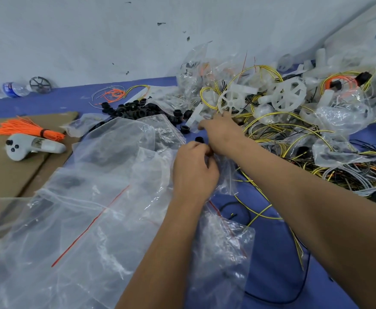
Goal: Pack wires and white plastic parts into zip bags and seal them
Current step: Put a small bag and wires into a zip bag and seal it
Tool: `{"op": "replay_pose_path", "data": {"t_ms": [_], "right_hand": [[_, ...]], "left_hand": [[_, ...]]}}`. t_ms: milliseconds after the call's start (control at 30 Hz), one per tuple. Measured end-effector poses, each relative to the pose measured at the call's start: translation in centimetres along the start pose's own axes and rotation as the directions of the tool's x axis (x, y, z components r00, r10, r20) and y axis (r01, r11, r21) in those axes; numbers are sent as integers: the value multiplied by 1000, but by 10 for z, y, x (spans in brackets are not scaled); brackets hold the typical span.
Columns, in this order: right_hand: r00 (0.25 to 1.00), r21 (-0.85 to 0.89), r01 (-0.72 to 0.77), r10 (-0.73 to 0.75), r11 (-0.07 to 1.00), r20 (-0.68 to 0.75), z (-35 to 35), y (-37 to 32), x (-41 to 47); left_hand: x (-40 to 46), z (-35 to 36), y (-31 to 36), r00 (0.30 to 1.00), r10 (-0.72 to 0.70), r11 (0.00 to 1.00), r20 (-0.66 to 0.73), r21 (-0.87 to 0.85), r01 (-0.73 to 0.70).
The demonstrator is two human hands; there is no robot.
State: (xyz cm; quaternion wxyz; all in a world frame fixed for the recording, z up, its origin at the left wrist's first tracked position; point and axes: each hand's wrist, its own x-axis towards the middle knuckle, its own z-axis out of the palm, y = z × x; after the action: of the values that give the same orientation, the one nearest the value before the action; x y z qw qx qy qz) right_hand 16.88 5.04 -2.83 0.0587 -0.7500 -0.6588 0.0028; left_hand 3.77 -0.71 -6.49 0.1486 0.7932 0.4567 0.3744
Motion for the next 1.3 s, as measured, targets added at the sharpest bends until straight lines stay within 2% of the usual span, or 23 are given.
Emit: {"op": "replay_pose_path", "data": {"t_ms": [67,133,233,367,433,500,567,700,733,800,933,1067,1133,1300], "right_hand": [[998,33,3,-1,999,-60,-2,1,-2],[989,160,-26,48,987,-138,-2,5,-7],[975,395,-49,130,918,-180,-4,13,-20],[954,523,-23,175,852,-244,-12,21,-34],[903,603,13,250,798,-349,-18,25,-45],[809,678,59,362,733,-462,-22,32,-62],[749,780,71,483,622,-454,-22,39,-82],[806,984,88,569,156,-162,-9,41,-113],[815,993,76,569,88,-113,-7,41,-118],[820,998,52,569,38,-65,-5,42,-121],[820,997,60,567,54,-80,-6,46,-123],[843,994,73,528,85,-107,-4,44,-125],[849,982,56,510,178,-141,-2,46,-125],[906,861,-65,392,504,-160,4,50,-123]], "left_hand": [[0,0,0,1000,-4,1000,-23,-28,4],[-1,0,0,1000,-4,1000,-5,-26,4],[-2,2,0,999,-2,1000,43,11,2],[-4,1,1,999,2,1000,48,1,-2],[-4,0,1,998,13,1000,55,-10,-13],[-5,-2,2,997,46,999,63,-30,-44],[-5,-4,5,991,107,993,84,-62,-102],[-5,-5,11,956,266,963,122,-76,-259],[-5,-5,12,948,294,955,121,-71,-287],[-5,-4,12,937,323,946,132,-61,-318],[-6,-2,7,933,321,946,162,-94,-309],[-5,-4,4,965,251,965,80,-93,-244],[-5,-5,5,974,224,970,32,-102,-220],[-3,-9,8,970,200,966,-139,-135,-219]]}}
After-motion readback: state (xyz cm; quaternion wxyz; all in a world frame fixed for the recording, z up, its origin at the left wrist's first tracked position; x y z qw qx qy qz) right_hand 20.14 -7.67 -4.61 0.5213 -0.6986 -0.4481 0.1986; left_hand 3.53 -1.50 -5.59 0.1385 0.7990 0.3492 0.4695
